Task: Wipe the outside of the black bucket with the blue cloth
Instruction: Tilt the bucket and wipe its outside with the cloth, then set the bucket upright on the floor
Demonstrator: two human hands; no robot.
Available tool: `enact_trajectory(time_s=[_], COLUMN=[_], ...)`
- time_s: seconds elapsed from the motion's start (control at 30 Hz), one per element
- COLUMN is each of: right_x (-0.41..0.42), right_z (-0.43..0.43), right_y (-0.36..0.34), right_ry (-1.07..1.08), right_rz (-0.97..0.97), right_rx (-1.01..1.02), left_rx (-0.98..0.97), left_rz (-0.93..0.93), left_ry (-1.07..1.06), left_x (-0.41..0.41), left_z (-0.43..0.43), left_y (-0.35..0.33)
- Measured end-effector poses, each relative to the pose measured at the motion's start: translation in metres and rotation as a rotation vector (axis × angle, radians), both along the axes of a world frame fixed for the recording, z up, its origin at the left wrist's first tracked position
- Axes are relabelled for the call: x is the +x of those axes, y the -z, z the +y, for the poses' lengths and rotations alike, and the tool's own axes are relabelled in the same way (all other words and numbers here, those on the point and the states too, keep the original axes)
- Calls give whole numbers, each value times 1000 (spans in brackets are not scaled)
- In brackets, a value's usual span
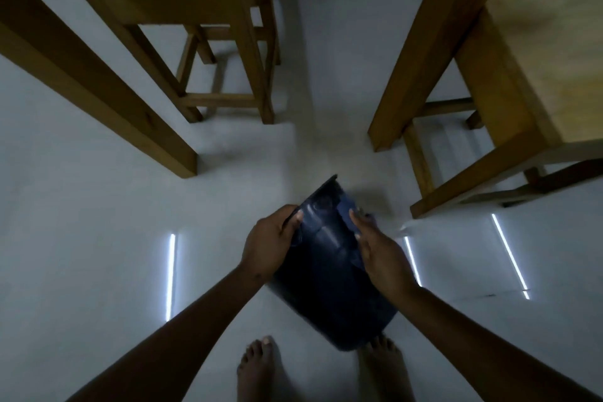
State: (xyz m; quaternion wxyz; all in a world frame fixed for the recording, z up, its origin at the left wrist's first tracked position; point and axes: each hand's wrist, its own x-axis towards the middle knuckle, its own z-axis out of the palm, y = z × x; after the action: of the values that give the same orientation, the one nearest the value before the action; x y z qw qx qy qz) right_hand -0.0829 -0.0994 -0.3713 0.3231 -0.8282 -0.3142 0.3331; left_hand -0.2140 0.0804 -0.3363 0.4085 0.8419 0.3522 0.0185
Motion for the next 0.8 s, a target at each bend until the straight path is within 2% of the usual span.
enact_trajectory(time_s=[0.1,0.23,0.37,0.5,0.6,0.8], right_x=[-8,-9,-4,-1,2,4], right_z=[-26,-34,-33,-30,-29,-39], right_y=[-9,-41,-64,-78,-78,-72], right_ry=[-8,161,367,432,461,462], right_rz=[219,320,281,326,293,277], right_rx=[45,125,243,317,290,280], left_rx=[73,188,356,576,694,689], left_rz=[41,-16,-103,-5,61,64], left_ry=[42,85,192,391,519,656], left_x=[-18,-30,-21,-8,-3,-7], left_z=[-5,-8,-10,-10,-15,-25], left_y=[-12,-39,-53,-44,-41,-20])
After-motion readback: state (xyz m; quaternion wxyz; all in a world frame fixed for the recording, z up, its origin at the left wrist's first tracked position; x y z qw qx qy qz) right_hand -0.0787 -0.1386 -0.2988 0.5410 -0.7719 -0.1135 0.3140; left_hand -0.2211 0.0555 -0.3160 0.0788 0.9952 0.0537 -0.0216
